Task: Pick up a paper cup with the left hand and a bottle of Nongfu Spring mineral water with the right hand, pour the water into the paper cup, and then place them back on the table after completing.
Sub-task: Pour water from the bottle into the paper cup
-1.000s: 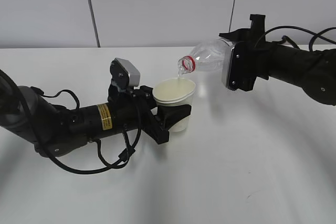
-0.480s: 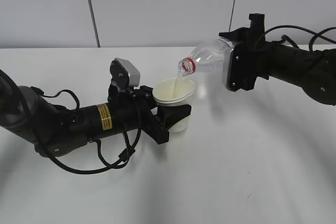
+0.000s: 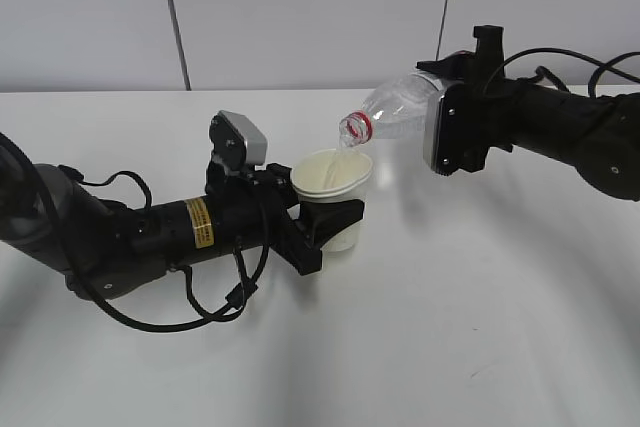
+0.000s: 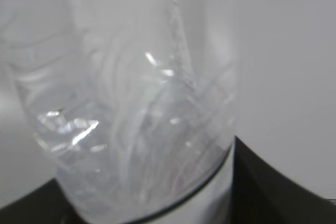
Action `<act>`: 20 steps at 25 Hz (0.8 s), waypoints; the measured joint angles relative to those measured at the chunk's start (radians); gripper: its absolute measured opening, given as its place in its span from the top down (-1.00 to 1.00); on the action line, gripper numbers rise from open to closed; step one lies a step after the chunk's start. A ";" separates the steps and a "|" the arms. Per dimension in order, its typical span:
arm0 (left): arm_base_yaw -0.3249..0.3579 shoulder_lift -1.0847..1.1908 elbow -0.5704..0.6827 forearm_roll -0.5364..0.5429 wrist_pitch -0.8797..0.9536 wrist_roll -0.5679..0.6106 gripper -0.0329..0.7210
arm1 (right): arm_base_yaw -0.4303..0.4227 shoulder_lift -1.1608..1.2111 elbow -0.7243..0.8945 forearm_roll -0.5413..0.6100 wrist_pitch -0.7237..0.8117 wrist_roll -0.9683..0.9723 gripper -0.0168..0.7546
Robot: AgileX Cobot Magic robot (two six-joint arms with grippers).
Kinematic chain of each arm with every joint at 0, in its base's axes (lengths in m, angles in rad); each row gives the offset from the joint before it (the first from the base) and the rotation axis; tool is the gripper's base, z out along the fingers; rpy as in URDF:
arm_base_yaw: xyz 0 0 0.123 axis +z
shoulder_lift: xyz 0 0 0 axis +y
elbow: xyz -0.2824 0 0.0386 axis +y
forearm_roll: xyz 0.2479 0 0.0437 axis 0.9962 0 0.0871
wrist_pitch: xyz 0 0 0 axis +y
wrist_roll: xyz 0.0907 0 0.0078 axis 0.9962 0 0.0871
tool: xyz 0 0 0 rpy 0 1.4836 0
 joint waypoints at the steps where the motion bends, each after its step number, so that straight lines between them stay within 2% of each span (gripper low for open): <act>1: 0.000 0.000 0.000 0.000 0.000 0.000 -0.14 | 0.000 0.000 0.000 0.000 0.000 -0.002 -0.07; 20: 0.000 0.000 0.001 0.000 0.006 0.000 -0.14 | 0.000 0.000 0.000 0.010 -0.012 -0.030 -0.07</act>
